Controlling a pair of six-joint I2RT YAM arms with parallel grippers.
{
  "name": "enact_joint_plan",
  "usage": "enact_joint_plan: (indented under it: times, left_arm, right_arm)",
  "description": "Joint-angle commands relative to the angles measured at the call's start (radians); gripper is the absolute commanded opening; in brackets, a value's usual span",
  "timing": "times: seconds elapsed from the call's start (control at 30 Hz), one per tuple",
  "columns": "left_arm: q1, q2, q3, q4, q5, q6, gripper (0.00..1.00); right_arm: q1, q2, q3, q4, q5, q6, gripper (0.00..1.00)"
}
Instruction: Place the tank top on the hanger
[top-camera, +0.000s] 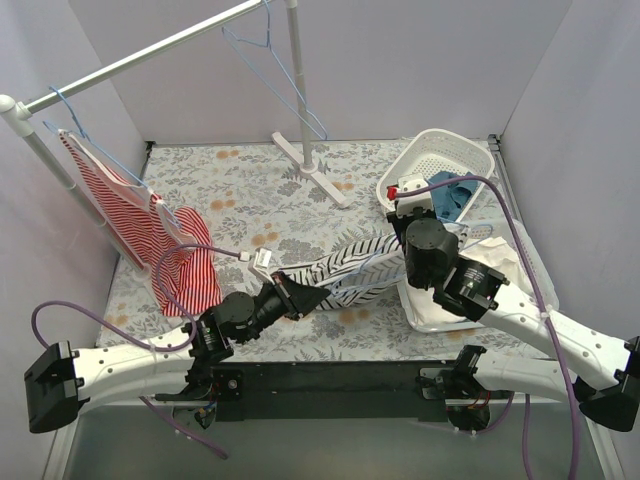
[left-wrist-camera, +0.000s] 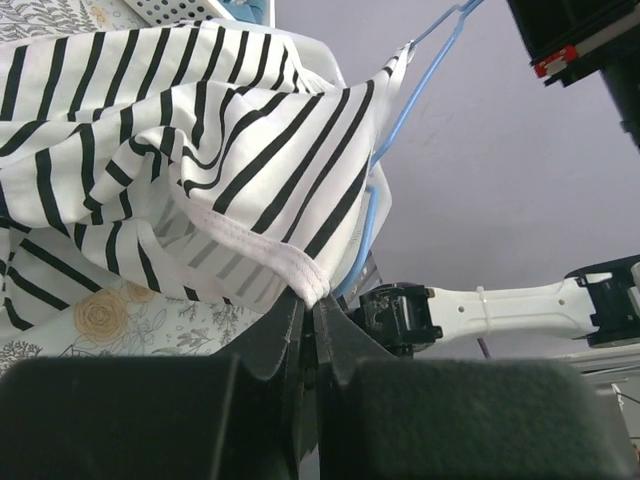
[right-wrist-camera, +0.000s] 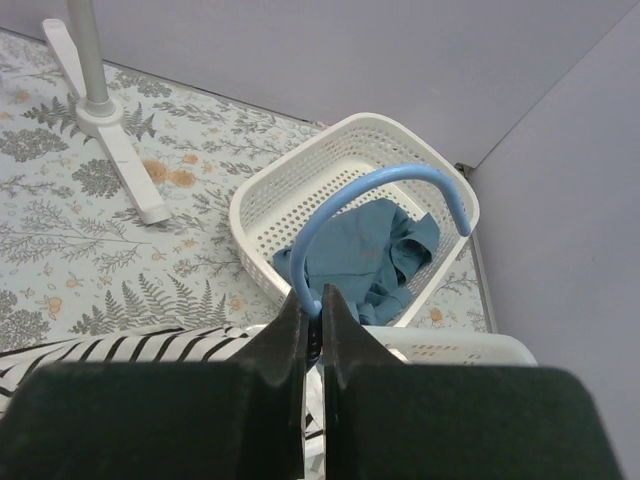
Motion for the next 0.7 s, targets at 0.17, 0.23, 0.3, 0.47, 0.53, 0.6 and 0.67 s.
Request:
enact_joint_plan:
  times: [0.17, 0.23, 0.3, 0.47, 0.53, 0.6, 0.67]
  left_arm:
    - [0.004, -0.051, 0.071, -0.094, 0.158, 0.065, 0.00]
    - [0.004, -0.060, 0.093, -0.103, 0.153, 0.047, 0.00]
    - [0.004, -0.075, 0.129, -0.159, 0.101, -0.003, 0.00]
    - [0.004, -0.126, 0.146, -0.151, 0.090, -0.060, 0.00]
    - [0.004, -0.131, 0.172, -0.157, 0.094, -0.062, 0.00]
    - [0.004, -0.121, 0.189, -0.151, 0.110, -0.045, 0.00]
    - [0.004, -0.102, 0.221, -0.145, 0.130, -0.034, 0.00]
  right_arm:
    - [-0.027, -0.018, 0.045, 0.086, 0.152, -0.136, 0.01]
    - [-0.029, -0.030, 0.035, 0.091, 0.143, -0.137, 0.01]
    - [-0.029, -0.047, 0.019, 0.098, 0.142, -0.126, 0.01]
    - [-0.029, -0.058, 0.011, 0.105, 0.143, -0.132, 0.01]
    - [-0.029, -0.052, 0.014, 0.103, 0.145, -0.132, 0.01]
    - [-0.029, -0.038, 0.019, 0.103, 0.143, -0.132, 0.01]
    - [-0.029, -0.026, 0.034, 0.103, 0.137, -0.121, 0.01]
